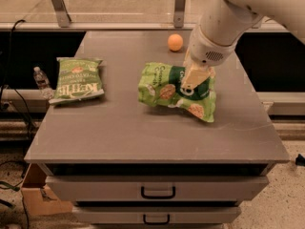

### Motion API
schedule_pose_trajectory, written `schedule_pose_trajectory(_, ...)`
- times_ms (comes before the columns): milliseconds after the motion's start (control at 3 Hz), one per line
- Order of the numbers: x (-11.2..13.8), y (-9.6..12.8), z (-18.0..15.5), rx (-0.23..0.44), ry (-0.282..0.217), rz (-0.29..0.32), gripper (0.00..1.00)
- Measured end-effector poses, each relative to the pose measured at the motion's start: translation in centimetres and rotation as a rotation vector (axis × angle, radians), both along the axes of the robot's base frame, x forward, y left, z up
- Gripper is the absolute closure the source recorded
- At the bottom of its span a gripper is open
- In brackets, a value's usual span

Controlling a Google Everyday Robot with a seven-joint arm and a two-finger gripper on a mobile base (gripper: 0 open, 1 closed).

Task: Pick green rice chip bag

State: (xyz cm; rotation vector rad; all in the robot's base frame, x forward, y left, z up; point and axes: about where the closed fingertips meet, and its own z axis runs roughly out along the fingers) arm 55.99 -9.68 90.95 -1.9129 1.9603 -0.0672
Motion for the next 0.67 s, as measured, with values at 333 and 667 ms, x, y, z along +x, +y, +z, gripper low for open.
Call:
schedule_pose_trajectory(333,0.34,-1.04,0.92,0.012,-0.011,-0.034,1.00)
schedule_pose_trajectory(667,0.57,-1.72,1.43,0.030,-0.018,-0.053,1.00)
